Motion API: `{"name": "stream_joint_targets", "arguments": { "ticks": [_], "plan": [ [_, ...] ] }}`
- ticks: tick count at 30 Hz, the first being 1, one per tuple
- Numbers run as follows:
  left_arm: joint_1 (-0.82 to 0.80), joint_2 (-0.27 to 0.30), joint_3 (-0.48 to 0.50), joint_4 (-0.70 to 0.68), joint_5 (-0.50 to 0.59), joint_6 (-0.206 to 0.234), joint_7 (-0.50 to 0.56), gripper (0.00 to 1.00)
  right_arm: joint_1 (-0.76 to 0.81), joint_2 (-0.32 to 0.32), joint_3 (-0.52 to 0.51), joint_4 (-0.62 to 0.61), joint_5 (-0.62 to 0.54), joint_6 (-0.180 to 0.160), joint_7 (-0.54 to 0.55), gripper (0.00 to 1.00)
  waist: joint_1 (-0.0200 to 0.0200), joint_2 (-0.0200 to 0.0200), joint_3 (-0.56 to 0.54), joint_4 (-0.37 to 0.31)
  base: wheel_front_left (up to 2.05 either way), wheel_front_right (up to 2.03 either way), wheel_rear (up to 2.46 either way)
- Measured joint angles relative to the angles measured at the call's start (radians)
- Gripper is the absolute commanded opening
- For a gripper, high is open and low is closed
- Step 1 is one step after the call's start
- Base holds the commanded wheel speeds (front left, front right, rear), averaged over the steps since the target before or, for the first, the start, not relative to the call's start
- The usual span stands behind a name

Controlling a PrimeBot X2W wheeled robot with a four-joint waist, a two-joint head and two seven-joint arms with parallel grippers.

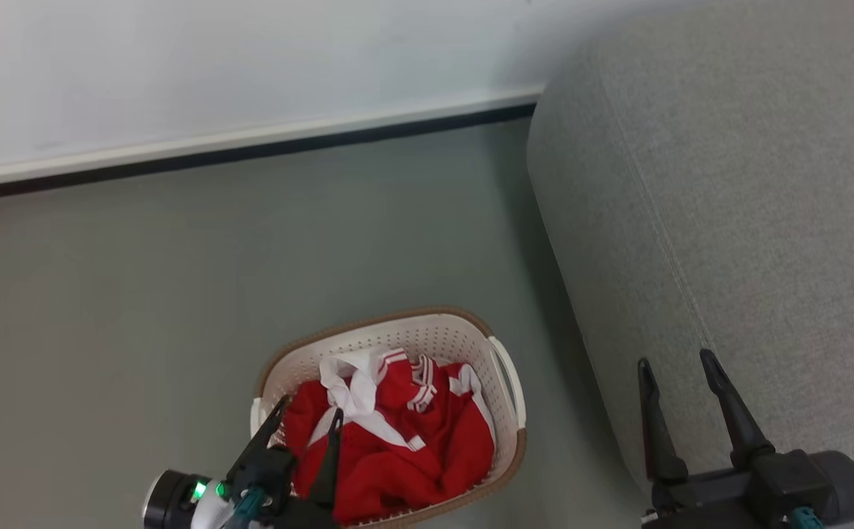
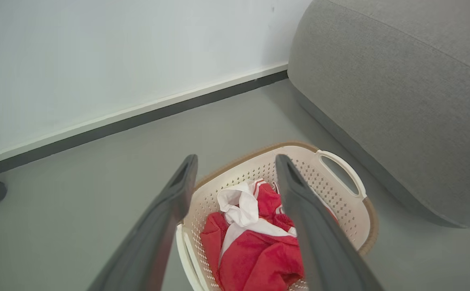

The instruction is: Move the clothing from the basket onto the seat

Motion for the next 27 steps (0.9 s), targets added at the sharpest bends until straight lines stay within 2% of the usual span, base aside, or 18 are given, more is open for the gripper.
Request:
{"name": "stream_joint_targets", "arguments": {
  "ticks": [13, 27],
  "plan": [
    [-0.187, -0.004, -0.067, 0.134, 0.071, -0.030, 0.061, 1.00, -0.080, 0.028, 0.007, -0.060, -0.007, 0.000, -0.003, 1.00, 0.0001, 0.0000, 0.166, -0.087, 0.00, 0.00, 0.00],
    [-0.346, 0.045, -0.081, 0.221, 0.130, -0.052, 0.096, 1.00, -0.217, 0.044, -0.013, -0.113, -0.008, -0.001, -0.003, 1.00, 0.0000, 0.0001, 0.356, -0.161, 0.00, 0.00, 0.00]
  ]
}}
